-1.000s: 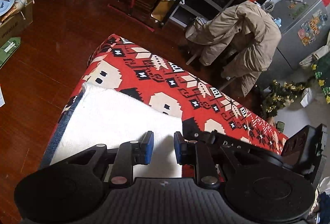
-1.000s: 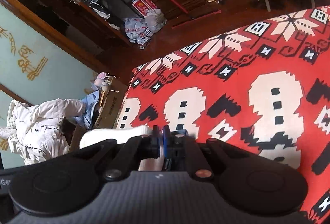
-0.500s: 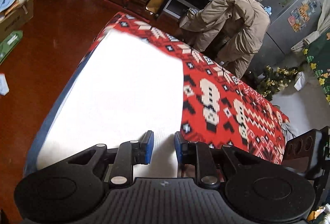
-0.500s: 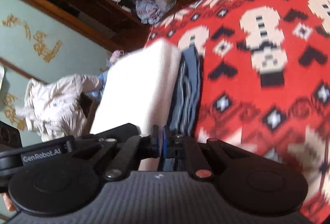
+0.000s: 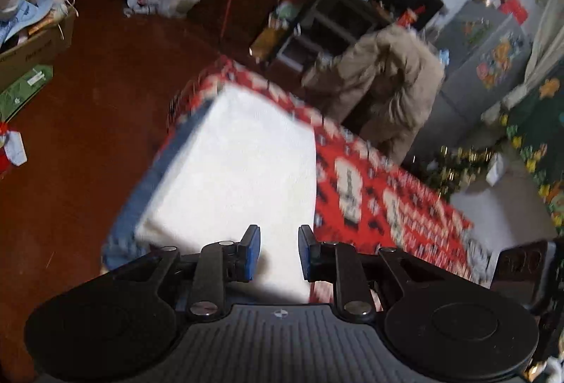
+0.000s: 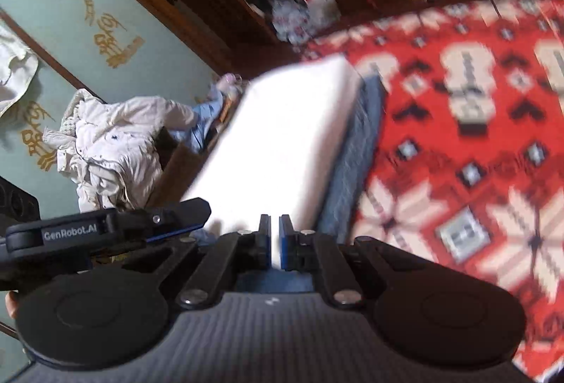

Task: Fold clothes
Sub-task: 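Open both tools and pull them back from the stacked clothes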

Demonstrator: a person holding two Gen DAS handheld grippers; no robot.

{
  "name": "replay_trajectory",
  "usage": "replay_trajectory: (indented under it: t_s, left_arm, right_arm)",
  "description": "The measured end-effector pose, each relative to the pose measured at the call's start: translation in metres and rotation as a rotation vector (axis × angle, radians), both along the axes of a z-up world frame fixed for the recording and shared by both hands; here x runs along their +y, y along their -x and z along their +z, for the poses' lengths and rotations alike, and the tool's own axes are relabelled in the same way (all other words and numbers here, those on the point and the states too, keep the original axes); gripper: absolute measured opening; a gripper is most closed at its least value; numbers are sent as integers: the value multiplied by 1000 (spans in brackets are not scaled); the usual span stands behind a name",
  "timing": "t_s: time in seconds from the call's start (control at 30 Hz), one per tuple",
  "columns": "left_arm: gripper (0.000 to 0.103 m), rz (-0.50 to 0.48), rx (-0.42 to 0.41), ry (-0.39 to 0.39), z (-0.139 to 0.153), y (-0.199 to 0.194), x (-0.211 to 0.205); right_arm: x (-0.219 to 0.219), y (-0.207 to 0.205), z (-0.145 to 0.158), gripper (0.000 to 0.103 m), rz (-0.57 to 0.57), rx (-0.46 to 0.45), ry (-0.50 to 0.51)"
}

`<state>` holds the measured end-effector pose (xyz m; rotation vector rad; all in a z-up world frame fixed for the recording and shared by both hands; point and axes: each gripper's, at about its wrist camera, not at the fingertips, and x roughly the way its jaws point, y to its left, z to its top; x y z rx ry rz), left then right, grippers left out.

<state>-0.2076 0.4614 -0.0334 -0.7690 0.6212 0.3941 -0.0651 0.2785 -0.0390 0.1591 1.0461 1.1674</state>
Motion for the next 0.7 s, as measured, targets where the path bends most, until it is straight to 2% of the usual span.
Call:
replay_trajectory:
  t_s: [0.1,0.17,0.27,0.37,0.5,0.53,0.6,0.7]
  left_arm:
    - [24,27,-12,10,-2,-12,21]
    - [24,39,31,0,-11,-18,29]
    - [23,46,73,-26,-23,-15,30]
    - [23,43,82,-27,-23,1,25]
    - [24,36,98,-50,-15,24,7]
    - [28,34,103,-57,-13,29,1]
    - [29,47,100,-69,-6,41,-12]
    - [37,53,103,-67,4,56,-32]
  right_arm:
    - [23,1,11,7,-7,-45,16]
    - [39,4,15,9,-10,-81,37]
    - [54,12,11,10,2,-104,65]
    - [60,26,1,11,30,-109,98]
    - [43,58,5,16,93,-172,97]
    - [37,64,8,17,112,-176,96]
    - [24,74,16,21,130,-183,98]
    - [1,89,31,31,146,-187,98]
